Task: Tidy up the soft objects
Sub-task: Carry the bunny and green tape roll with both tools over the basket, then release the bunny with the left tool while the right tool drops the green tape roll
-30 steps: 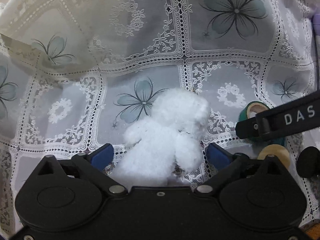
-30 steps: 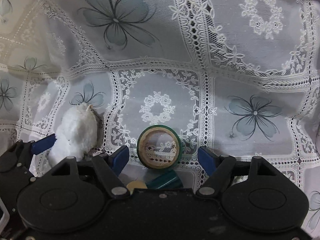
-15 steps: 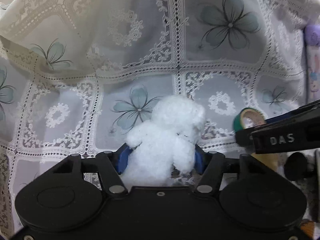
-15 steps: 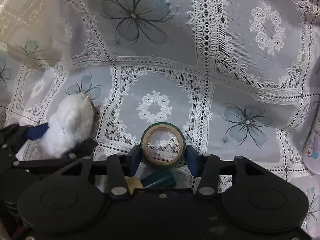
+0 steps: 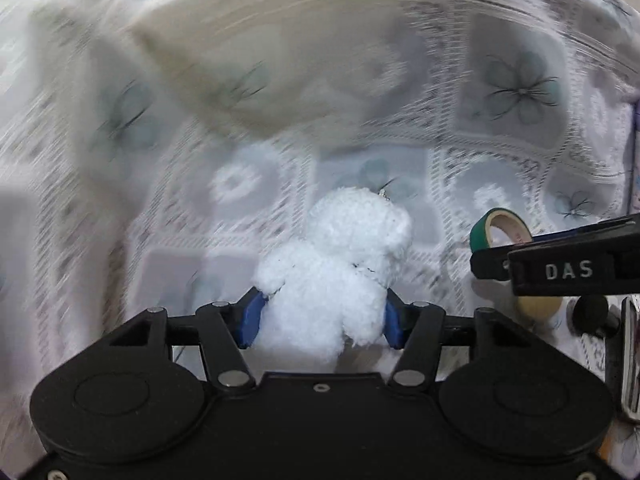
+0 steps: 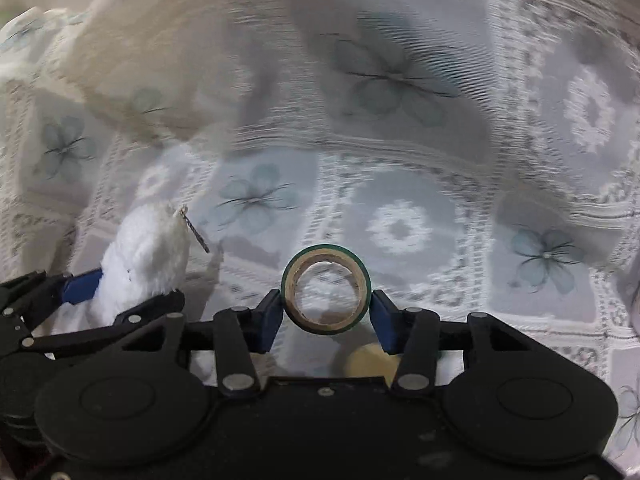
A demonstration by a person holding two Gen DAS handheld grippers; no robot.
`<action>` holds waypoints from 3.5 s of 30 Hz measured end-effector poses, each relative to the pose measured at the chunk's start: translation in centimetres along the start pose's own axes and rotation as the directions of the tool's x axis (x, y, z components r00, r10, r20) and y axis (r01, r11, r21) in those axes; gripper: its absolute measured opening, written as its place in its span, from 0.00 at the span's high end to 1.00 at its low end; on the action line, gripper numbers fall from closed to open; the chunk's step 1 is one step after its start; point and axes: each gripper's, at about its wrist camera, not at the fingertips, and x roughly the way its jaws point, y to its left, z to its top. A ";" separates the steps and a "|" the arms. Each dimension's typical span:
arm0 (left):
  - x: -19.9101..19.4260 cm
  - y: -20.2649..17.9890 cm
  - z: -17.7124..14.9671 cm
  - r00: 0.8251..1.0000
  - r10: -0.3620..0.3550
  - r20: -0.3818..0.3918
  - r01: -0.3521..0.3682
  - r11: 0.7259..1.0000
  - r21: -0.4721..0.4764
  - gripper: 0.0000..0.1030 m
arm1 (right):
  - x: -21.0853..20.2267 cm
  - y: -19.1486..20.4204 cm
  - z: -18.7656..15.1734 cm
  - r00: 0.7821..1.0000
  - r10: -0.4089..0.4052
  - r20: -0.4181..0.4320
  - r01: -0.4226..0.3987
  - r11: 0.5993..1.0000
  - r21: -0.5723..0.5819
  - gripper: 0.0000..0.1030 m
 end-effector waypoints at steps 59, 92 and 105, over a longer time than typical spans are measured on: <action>-24.7 -13.2 -25.1 0.990 -0.141 -0.001 0.141 0.990 0.029 0.44 | -31.1 -4.6 -40.8 0.993 0.003 0.117 -0.040 0.949 0.313 0.54; -23.4 -12.9 -29.2 0.990 -0.124 -0.074 0.121 0.992 -0.043 0.33 | -30.4 -5.2 -43.4 0.999 0.004 0.035 -0.018 0.918 0.396 0.54; -23.5 -12.8 -29.3 0.990 -0.122 -0.076 0.118 0.992 -0.050 0.25 | -30.5 -5.2 -43.3 0.999 0.004 0.037 -0.018 0.919 0.394 0.52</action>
